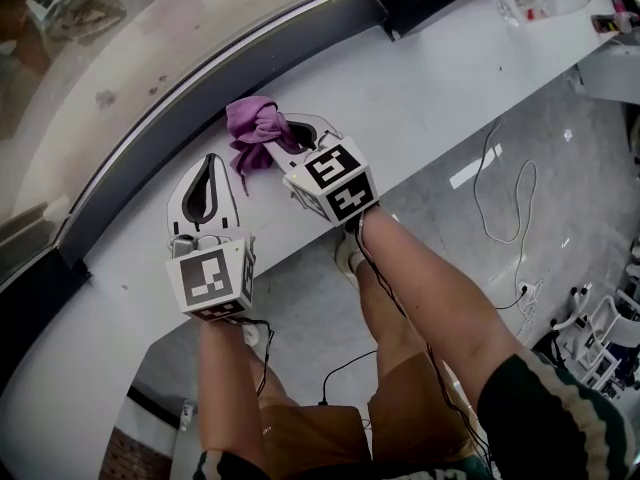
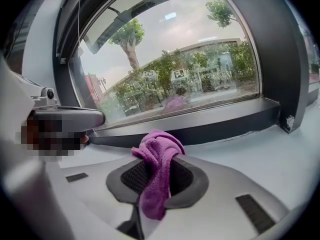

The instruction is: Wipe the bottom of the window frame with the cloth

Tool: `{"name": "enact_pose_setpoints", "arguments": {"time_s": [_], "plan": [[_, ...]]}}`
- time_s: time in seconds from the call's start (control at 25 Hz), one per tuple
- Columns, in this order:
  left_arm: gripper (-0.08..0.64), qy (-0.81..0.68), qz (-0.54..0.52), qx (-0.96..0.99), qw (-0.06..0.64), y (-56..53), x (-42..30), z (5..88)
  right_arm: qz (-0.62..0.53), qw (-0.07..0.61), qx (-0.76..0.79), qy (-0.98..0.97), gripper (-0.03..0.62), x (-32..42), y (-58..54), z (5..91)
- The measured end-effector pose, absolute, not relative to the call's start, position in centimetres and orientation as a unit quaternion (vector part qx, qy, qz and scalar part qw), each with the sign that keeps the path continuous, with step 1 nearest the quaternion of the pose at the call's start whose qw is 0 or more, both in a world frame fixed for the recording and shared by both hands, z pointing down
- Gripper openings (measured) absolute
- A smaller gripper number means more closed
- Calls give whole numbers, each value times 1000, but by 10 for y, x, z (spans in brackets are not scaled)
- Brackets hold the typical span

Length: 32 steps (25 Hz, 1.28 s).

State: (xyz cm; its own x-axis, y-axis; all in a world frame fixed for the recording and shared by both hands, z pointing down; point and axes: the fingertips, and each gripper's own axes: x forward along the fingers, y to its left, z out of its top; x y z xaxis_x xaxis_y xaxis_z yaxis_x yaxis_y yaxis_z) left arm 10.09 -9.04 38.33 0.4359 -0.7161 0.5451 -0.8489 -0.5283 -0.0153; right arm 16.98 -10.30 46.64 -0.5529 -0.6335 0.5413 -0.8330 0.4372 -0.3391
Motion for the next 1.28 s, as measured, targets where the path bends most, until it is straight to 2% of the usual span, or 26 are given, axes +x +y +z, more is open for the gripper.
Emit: {"name": "enact_pose_setpoints", "arguments": {"time_s": [0.4, 0.88, 1.04, 1.28], "plan": [[9, -441, 239, 853, 144, -100, 156, 391, 288, 174, 467, -818, 80, 229, -111, 468], [9, -386, 206, 886, 150, -107, 256, 392, 283, 194, 497, -797, 80, 313, -116, 476], [8, -396, 204, 878, 173, -121, 293, 407, 280, 205, 513, -786, 80, 355, -121, 484], [9, -389, 210, 881, 168, -127, 311, 402, 266, 216, 532, -774, 80, 373, -124, 478]]}}
